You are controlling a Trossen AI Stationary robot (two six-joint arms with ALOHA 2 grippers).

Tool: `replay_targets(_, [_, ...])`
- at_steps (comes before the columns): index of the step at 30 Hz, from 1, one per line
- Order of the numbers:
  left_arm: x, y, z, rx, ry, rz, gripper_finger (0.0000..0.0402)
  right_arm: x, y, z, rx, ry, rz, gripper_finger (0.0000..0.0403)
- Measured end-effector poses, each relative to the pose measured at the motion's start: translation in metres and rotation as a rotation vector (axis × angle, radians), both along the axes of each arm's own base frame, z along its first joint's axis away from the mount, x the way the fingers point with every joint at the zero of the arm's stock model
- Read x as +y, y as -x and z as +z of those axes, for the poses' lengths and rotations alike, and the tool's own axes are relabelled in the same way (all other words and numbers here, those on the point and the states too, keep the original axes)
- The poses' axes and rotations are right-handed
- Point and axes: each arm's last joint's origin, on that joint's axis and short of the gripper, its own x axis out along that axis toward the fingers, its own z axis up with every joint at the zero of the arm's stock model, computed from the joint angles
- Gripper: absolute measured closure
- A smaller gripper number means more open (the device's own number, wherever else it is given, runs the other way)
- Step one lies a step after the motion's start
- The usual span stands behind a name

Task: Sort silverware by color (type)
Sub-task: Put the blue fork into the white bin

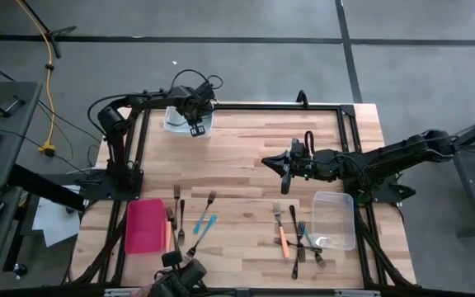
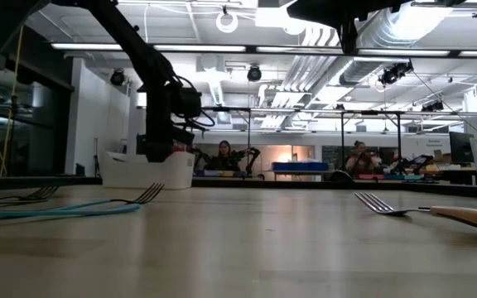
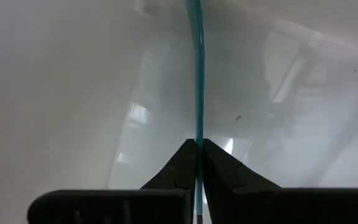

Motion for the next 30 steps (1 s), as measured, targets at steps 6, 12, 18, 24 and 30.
replay_targets(6, [-0.0008, -0.0003, -0.0016, 0.003, 0.006, -0.002, 0.0382, 0.0000, 0.0000, 0.0000, 0.000, 0.000, 0.000, 0.0398])
replay_targets(12, [-0.0021, -0.0013, -0.0019, 0.004, 0.008, -0.006, 0.0367, 0.0000, 0.0000, 0.0001, 0.000, 0.000, 0.000, 0.0398])
replay_targets(18, [-0.0023, -0.0013, -0.0019, 0.007, 0.009, -0.015, 0.0331, 0.0000, 0.0000, 0.0000, 0.000, 0.000, 0.000, 0.0398])
replay_targets(24, [-0.0025, -0.0013, -0.0019, 0.008, 0.010, -0.015, 0.0280, 0.0000, 0.0000, 0.0000, 0.000, 0.000, 0.000, 0.0398])
replay_targets(30, [-0.0025, -0.0013, -0.0019, 0.008, 0.010, -0.016, 0.0238, 0.0000, 0.0000, 0.0001, 0.000, 0.000, 0.000, 0.0398])
